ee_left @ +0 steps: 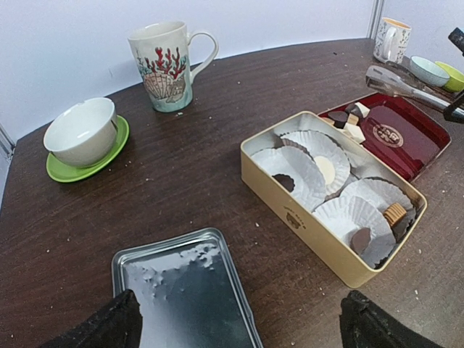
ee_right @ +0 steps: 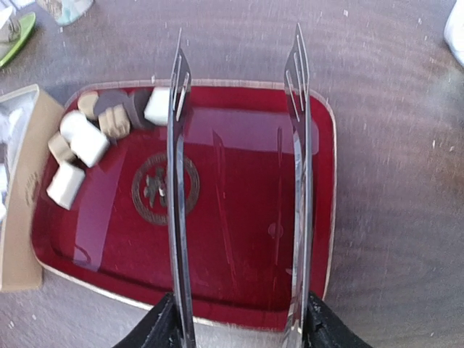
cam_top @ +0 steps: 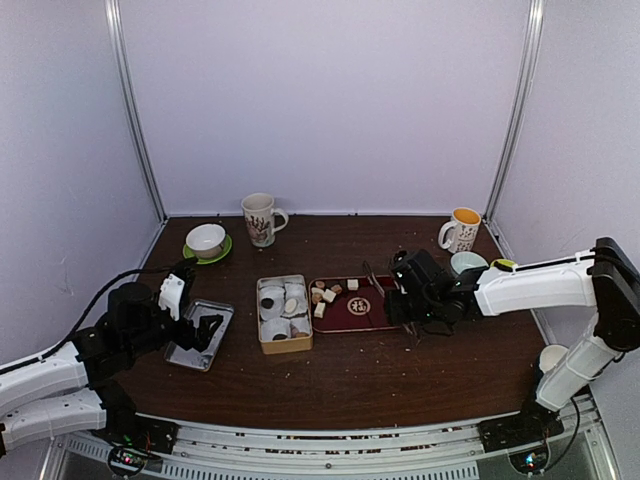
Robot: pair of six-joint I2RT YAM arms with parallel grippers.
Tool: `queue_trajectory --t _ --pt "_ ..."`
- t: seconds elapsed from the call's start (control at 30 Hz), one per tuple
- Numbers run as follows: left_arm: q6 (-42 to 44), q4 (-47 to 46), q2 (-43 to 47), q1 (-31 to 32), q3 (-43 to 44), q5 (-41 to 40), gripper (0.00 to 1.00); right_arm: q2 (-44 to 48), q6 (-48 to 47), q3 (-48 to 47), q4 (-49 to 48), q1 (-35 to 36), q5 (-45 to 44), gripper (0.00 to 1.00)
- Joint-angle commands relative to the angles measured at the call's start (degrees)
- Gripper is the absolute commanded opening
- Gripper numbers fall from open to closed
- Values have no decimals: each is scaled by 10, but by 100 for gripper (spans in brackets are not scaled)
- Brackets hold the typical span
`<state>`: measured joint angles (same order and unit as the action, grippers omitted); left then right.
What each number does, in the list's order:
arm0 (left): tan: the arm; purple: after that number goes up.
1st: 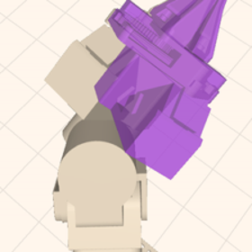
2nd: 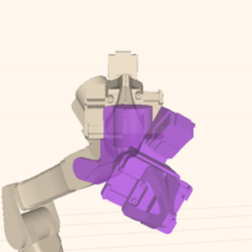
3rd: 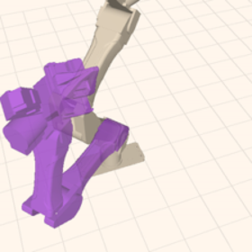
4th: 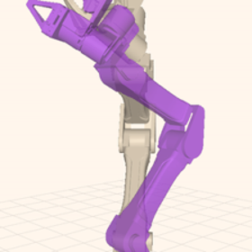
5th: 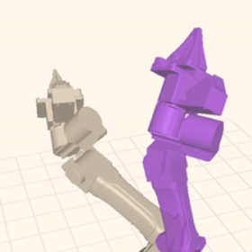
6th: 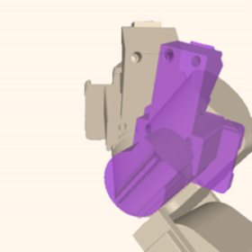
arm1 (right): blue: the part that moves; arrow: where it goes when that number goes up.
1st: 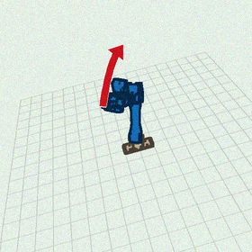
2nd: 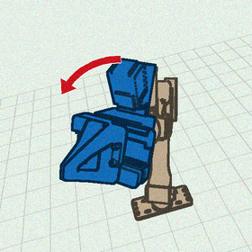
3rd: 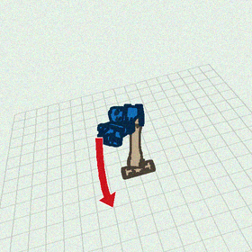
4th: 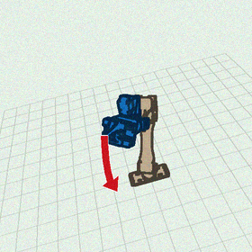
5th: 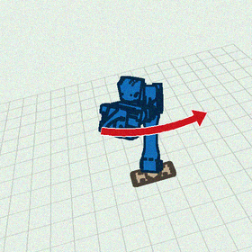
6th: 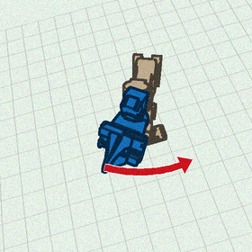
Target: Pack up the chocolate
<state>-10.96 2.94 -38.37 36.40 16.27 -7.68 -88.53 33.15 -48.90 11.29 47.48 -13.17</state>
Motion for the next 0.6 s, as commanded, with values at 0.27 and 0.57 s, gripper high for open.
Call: queue_trajectory --t 0.27,0.57 --pt "-4 -29 -4 -2 16 -3 98 -89 -22 -60 -44 -25 -6 55" --pt "-4 -29 -8 -3 18 -4 98 -107 -17 -58 -52 -26 15 86"
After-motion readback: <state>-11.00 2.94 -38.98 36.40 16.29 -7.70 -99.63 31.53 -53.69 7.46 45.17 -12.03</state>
